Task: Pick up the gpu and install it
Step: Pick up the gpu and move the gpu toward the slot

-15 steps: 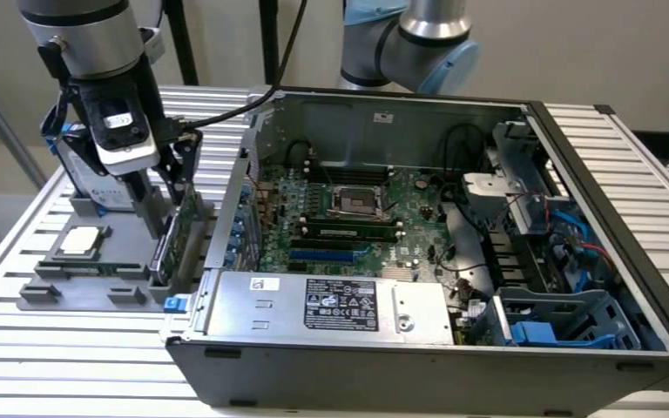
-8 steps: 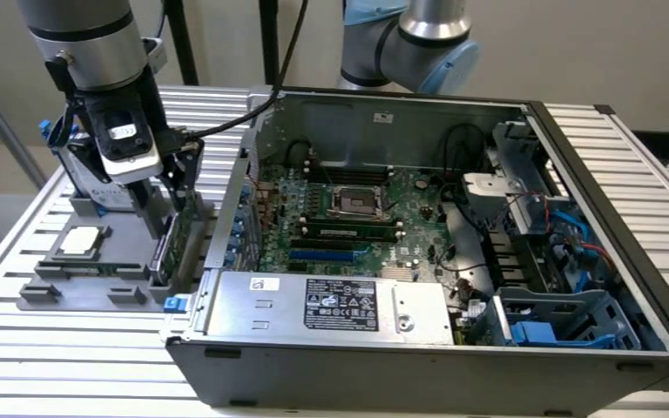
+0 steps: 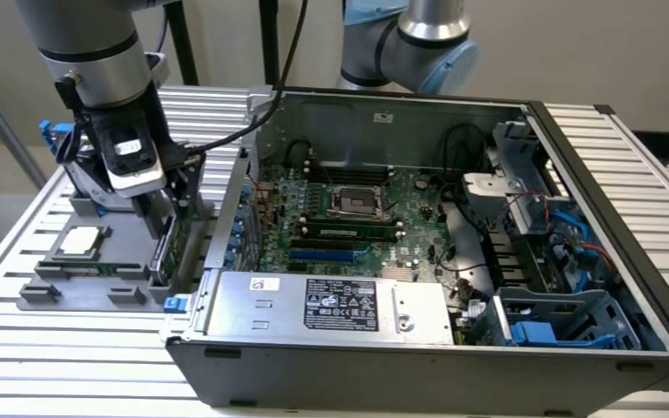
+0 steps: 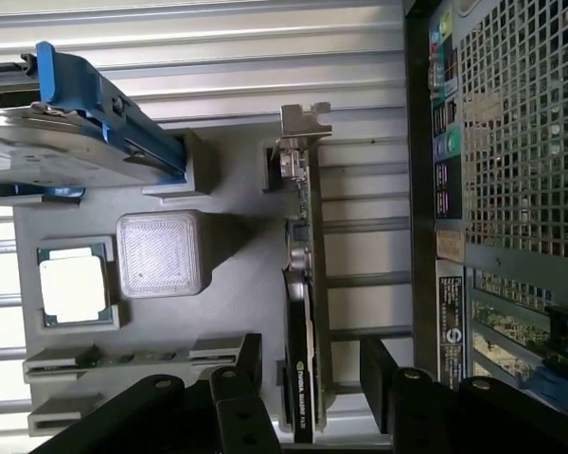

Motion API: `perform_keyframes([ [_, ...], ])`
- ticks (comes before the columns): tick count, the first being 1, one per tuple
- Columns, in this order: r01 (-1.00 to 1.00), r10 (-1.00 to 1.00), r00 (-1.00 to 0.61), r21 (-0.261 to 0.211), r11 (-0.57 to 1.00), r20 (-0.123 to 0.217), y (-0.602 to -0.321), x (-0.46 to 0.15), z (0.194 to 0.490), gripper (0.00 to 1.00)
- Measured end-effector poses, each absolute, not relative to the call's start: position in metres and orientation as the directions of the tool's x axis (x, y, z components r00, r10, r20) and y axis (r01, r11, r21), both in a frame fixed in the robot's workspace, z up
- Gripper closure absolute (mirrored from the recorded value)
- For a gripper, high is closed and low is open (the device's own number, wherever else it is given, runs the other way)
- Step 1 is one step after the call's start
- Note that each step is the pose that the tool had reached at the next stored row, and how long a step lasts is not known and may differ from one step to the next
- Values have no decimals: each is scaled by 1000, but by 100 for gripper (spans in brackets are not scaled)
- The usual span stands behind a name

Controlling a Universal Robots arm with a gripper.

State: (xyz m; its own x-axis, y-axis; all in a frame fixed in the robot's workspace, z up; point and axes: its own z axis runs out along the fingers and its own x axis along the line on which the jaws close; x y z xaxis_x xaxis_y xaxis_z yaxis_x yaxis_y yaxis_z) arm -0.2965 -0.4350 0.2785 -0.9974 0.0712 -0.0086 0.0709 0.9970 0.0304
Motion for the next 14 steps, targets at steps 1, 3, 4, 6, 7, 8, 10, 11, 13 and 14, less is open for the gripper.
perform_keyframes([
  [1, 71, 71, -997, 30, 997, -9, -435, -297, 277, 46],
  [3, 71, 71, -997, 30, 997, -9, -434, -297, 273, 46],
  [4, 71, 71, -997, 30, 997, -9, -433, -297, 271, 46],
  [6, 71, 71, -997, 30, 997, -9, -432, -298, 268, 46],
  [7, 71, 71, -997, 30, 997, -9, -430, -298, 266, 46],
  [8, 71, 71, -997, 30, 997, -9, -428, -298, 264, 46],
  [10, 71, 71, -997, 31, 997, -9, -425, -299, 260, 46],
  [11, 71, 71, -997, 31, 997, -9, -424, -299, 258, 46],
  [13, 71, 71, -997, 31, 997, -10, -423, -300, 255, 46],
  [14, 70, 71, -997, 30, 997, -10, -423, -301, 253, 46],
])
